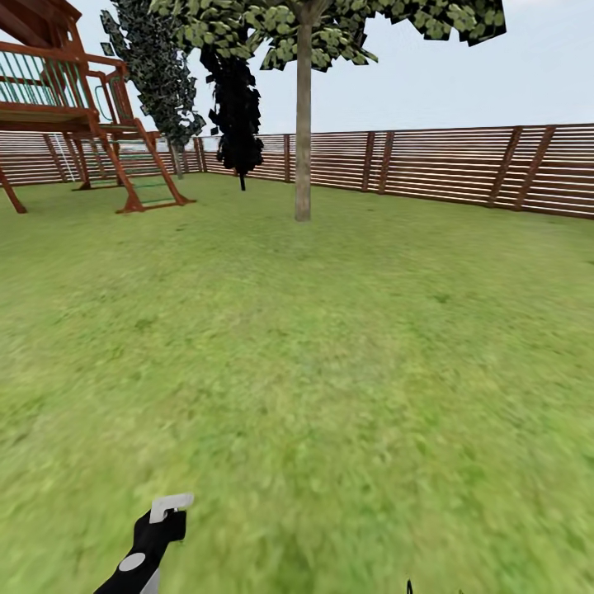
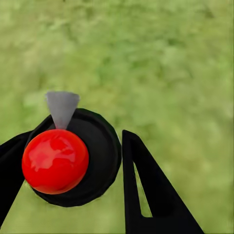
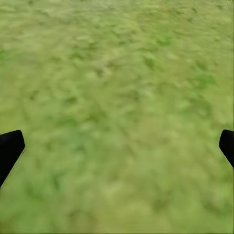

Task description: In the garden, pick up the pesticide atomizer on the floor and spray pesticide onto both trees until each tree trunk is fully covered.

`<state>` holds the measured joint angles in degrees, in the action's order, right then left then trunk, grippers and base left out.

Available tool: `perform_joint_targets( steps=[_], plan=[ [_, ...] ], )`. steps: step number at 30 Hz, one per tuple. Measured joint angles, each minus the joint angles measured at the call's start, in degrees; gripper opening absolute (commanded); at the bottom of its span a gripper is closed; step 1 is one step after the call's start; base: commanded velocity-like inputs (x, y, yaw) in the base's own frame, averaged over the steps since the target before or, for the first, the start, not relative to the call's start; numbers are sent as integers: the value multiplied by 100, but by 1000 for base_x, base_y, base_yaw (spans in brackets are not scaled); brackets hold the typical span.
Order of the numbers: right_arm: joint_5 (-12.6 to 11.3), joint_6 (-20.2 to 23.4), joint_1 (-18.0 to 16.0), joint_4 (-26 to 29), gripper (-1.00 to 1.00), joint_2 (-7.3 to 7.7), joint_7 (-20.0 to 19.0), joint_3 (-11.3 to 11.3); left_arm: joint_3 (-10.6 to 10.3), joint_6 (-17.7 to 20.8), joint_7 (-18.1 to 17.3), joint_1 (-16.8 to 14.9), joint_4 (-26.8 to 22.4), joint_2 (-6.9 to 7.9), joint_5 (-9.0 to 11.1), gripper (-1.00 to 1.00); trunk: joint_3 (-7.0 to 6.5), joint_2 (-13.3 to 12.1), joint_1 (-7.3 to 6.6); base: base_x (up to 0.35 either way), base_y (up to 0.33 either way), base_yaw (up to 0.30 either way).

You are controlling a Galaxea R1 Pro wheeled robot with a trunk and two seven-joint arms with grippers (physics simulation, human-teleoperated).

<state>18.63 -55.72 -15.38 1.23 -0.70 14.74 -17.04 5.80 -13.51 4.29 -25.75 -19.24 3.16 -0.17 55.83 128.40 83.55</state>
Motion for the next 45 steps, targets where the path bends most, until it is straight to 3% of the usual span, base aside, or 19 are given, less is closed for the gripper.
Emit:
perform_joint_targets(
  steps=[45],
  plan=[
    [0, 0, 0, 0, 100, 0, -4, -1, 0, -1, 1, 0, -8, 9, 0, -100, 0, 0, 0, 337, 0, 0]
  ],
)
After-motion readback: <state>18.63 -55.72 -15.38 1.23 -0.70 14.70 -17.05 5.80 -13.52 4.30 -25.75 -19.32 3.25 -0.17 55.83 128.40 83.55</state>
